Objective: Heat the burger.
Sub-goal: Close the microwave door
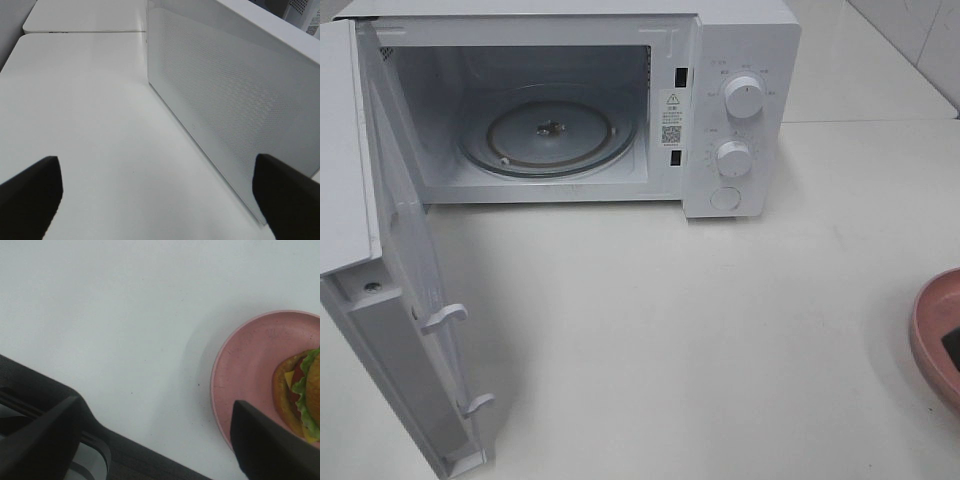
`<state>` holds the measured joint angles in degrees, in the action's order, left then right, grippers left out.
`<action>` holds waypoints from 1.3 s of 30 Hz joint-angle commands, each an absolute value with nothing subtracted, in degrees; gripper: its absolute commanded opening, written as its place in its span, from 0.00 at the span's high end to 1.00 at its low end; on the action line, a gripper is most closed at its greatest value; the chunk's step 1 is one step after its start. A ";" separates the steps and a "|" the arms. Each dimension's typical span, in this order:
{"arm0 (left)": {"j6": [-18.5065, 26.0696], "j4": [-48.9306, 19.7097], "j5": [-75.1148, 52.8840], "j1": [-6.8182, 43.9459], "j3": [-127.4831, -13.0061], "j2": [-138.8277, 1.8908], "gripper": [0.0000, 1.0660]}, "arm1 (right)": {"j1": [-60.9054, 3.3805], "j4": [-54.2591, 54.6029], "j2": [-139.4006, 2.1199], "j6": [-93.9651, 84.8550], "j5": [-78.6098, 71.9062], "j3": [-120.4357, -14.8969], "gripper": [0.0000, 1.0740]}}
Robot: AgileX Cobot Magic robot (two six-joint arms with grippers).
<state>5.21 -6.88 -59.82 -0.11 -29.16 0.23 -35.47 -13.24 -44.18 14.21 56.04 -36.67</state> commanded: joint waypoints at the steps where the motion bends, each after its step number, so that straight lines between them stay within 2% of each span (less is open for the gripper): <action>1: 4.87 -7.16 -59.42 -0.40 -28.93 1.38 0.08 | -35.24 -12.72 -41.60 13.01 58.56 -36.67 0.29; 12: 4.87 -7.16 -59.42 -0.40 -28.93 1.38 0.08 | -34.03 -11.29 -29.34 13.06 61.88 -36.55 0.29; 22: 4.87 -7.16 -59.42 -0.40 -28.93 1.38 0.08 | -19.31 -10.31 -17.53 12.03 59.47 -30.02 0.29; 25: 4.87 -7.16 -59.42 -0.40 -28.93 1.38 0.08 | -18.39 -9.51 -16.62 12.03 58.56 -29.68 0.29; 32: 4.87 -7.16 -59.42 -0.40 -28.93 1.38 0.08 | -9.68 -5.33 -6.65 7.05 57.64 -29.05 0.29; 39: 4.87 -7.16 -59.42 -0.40 -28.93 1.38 0.08 | -6.25 -5.27 -0.06 6.88 57.64 -28.93 0.29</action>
